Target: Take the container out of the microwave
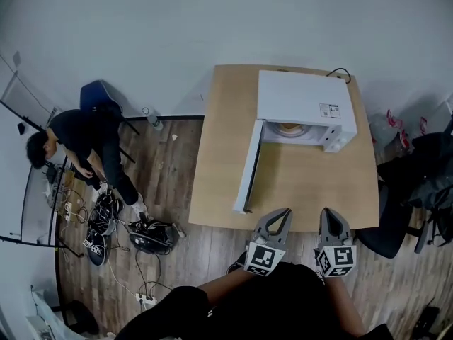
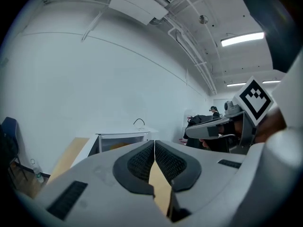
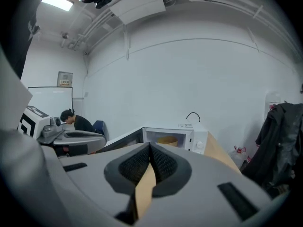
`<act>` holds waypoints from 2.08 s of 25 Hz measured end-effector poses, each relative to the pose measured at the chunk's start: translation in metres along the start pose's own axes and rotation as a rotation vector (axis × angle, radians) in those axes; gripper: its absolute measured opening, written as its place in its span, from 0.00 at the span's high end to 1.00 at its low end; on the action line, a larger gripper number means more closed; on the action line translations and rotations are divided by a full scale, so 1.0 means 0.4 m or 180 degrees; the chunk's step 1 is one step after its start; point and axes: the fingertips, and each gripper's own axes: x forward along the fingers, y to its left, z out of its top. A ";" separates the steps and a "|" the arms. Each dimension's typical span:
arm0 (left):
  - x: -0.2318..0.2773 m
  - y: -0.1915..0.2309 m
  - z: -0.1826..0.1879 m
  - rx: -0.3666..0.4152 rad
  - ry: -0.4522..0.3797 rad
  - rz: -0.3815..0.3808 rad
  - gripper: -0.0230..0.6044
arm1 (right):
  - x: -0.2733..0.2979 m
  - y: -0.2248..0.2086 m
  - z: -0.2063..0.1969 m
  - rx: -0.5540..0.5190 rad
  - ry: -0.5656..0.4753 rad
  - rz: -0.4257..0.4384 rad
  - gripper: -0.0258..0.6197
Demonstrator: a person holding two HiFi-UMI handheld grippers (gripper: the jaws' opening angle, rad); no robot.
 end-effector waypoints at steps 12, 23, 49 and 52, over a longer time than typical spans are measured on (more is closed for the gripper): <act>0.128 0.064 -0.025 0.0079 0.0118 -0.0226 0.94 | 0.066 -0.017 0.014 0.0026 -0.0004 -0.0203 0.87; 0.272 0.141 -0.024 0.0159 0.0193 -0.0007 0.94 | 0.181 -0.080 0.031 0.0102 -0.0096 -0.0049 0.87; 0.743 0.350 -0.214 0.0491 0.0822 0.0138 0.94 | 0.431 -0.379 0.117 0.0495 -0.0156 0.0008 0.87; 0.783 0.377 -0.244 0.0548 0.0918 0.0163 0.94 | 0.437 -0.409 0.104 0.0489 -0.0110 -0.0032 0.87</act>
